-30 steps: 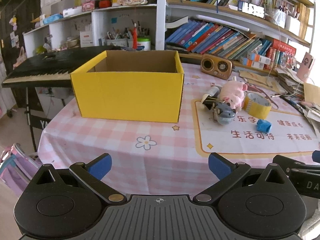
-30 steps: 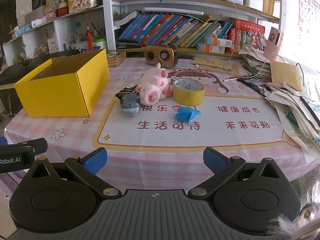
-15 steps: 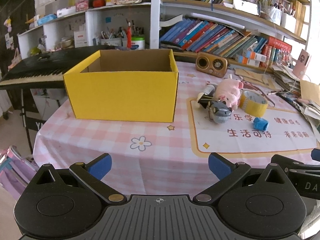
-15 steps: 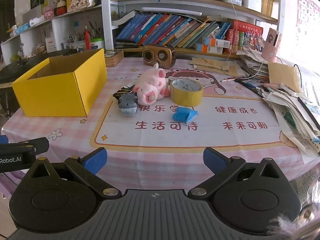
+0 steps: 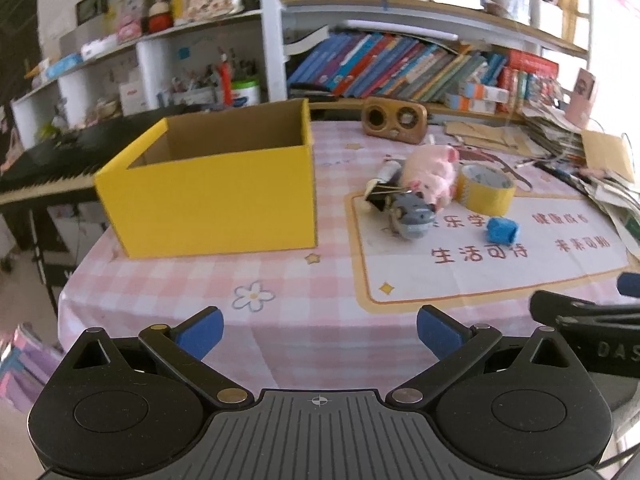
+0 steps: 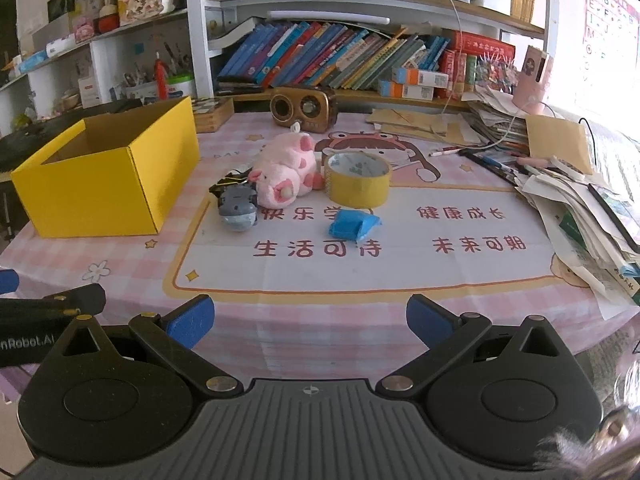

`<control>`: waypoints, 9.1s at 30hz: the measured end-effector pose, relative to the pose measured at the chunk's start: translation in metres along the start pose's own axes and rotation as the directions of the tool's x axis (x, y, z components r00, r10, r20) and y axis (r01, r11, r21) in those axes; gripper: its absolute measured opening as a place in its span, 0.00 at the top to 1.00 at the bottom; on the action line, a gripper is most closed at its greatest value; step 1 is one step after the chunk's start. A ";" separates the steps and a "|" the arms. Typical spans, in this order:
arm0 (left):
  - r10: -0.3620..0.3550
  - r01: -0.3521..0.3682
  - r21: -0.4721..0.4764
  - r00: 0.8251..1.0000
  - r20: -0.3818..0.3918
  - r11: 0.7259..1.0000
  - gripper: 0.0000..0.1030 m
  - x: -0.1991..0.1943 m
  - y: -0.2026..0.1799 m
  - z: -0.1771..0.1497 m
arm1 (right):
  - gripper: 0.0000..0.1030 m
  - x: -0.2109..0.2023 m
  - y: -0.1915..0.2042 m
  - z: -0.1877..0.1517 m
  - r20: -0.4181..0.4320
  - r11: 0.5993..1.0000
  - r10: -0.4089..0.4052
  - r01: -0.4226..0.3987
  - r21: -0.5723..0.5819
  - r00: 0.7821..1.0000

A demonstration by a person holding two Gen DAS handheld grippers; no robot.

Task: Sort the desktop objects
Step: 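Move the right gripper to the blue block and close on it, then grasp the grey toy car with the left gripper while the right holds the block, then lift the grey toy car and blue block, carry both toward the yellow box, then lower both into the yellow box and open both grippers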

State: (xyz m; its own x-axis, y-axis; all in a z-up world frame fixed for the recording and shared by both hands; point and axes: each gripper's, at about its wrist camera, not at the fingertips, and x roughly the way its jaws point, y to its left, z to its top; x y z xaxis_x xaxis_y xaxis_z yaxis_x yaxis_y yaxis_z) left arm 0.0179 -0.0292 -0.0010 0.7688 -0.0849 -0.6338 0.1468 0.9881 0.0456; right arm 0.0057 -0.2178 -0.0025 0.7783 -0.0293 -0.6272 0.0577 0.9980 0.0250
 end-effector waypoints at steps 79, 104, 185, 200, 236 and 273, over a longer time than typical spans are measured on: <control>0.032 -0.048 -0.073 0.979 -0.200 0.996 0.00 0.146 -0.135 0.071 | 0.70 0.192 -0.122 0.102 -0.155 0.966 0.161 -0.187 -0.178 0.975; 0.122 -0.141 -0.084 0.973 -0.198 0.986 0.44 0.194 -0.120 0.090 | 0.71 0.189 -0.137 0.096 -0.198 0.962 0.209 -0.238 -0.134 0.958; -0.074 0.084 -0.199 0.996 0.055 0.976 0.59 -0.029 0.087 -0.015 | 0.74 0.002 0.086 0.008 -0.074 0.901 0.350 -0.358 -0.246 0.934; -0.060 0.075 -0.221 0.996 0.074 0.973 0.59 -0.035 0.110 -0.021 | 0.74 0.001 0.112 0.006 -0.088 0.884 0.374 -0.383 -0.269 0.923; -0.018 0.031 -0.285 0.999 0.046 0.958 0.59 -0.004 0.128 0.015 | 0.74 0.039 0.138 0.057 -0.190 0.821 0.458 -0.495 -0.285 0.868; -0.022 -0.012 -0.205 0.986 -0.166 0.979 0.59 0.196 0.148 0.161 | 0.74 0.245 0.208 0.198 -0.290 0.556 0.404 -0.485 -0.675 0.867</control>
State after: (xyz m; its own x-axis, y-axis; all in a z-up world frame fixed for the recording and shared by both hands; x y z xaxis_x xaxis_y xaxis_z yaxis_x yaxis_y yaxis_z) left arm 0.2905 0.0797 0.0058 0.6514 -0.0846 -0.7540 0.0067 0.9944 -0.1058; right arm 0.3319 -0.0284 0.0029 0.5172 0.3943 -0.7597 -0.7674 0.6067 -0.2075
